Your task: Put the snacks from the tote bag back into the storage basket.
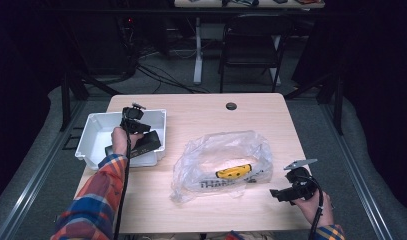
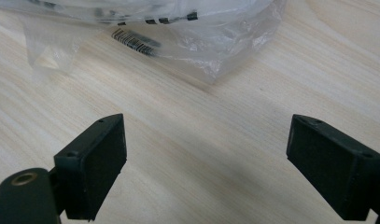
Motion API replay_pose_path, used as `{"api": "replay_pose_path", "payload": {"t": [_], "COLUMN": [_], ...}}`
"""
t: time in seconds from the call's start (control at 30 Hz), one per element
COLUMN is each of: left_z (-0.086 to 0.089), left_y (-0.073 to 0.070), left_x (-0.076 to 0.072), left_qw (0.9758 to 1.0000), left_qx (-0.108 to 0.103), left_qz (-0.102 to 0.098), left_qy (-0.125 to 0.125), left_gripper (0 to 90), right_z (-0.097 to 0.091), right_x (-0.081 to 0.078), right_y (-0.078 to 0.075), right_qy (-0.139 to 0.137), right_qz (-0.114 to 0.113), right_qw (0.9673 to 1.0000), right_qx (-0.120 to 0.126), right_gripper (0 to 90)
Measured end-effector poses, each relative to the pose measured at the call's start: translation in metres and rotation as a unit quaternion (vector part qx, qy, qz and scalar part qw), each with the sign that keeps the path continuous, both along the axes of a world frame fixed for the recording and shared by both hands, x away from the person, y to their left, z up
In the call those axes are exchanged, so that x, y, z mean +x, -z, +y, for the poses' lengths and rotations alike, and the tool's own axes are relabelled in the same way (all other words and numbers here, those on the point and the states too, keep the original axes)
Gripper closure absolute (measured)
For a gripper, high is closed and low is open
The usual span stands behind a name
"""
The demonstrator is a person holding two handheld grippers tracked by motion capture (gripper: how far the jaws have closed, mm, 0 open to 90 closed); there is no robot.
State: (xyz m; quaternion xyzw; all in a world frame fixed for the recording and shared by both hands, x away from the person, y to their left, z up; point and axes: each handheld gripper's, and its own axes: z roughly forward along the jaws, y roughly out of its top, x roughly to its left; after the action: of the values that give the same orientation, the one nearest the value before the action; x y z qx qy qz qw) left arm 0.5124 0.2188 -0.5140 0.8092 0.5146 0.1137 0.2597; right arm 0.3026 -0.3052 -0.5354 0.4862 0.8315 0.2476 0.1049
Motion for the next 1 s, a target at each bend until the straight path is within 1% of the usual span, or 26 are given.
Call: {"api": "replay_pose_path", "payload": {"t": [0.07,0.13,0.2,0.27,0.37,0.4,0.53,0.87,1.0], "left_z": [-0.0006,-0.0015,-0.0026,-0.0046,-0.0062,-0.0061,-0.0049,-0.0055,-0.0057], "left_y": [0.0009,0.0009,0.0012,0.0012,0.0025,0.0027,0.0033,0.0005,0.0005], "left_x": [-0.0001,-0.0007,-0.0015,-0.0032,-0.0050,-0.0053,-0.0060,-0.0085,-0.0084], "left_qw": [1.0000,0.9999,0.9997,0.9996,0.9994,0.9993,0.9992,0.9984,0.9984], "left_qx": [-0.003,-0.001,-0.005,0.002,0.004,0.004,0.001,0.007,0.009], "left_qz": [0.005,0.011,0.018,0.017,0.021,0.024,0.025,0.032,0.032], "left_qy": [0.004,0.008,0.016,0.022,0.029,0.030,0.031,0.047,0.047], "left_gripper": [87.4,87.4,87.4,87.5,87.5,87.5,87.5,87.8,87.3], "right_z": [-0.0006,-0.0002,0.0003,0.0003,0.0003,0.0003,0.0008,0.0010,0.0010], "right_x": [0.0003,0.0003,0.0002,0.0002,0.0002,0.0002,0.0003,0.0004,0.0003], "right_y": [-0.0003,-0.0004,-0.0004,-0.0003,-0.0003,-0.0004,0.0001,-0.0003,-0.0003], "right_qy": [-0.003,-0.004,-0.002,-0.002,-0.003,-0.002,-0.001,-0.002,-0.002], "right_qz": [0.003,0.003,0.002,0.002,0.003,0.002,0.002,0.003,0.003], "right_qw": [1.0000,1.0000,1.0000,1.0000,1.0000,1.0000,1.0000,1.0000,1.0000], "right_qx": [-0.005,-0.001,-0.001,0.000,0.000,-0.004,0.000,-0.001,0.000], "right_gripper": [11.4,11.4,11.5,11.5,11.5,11.5,11.5,11.5,11.6]}}
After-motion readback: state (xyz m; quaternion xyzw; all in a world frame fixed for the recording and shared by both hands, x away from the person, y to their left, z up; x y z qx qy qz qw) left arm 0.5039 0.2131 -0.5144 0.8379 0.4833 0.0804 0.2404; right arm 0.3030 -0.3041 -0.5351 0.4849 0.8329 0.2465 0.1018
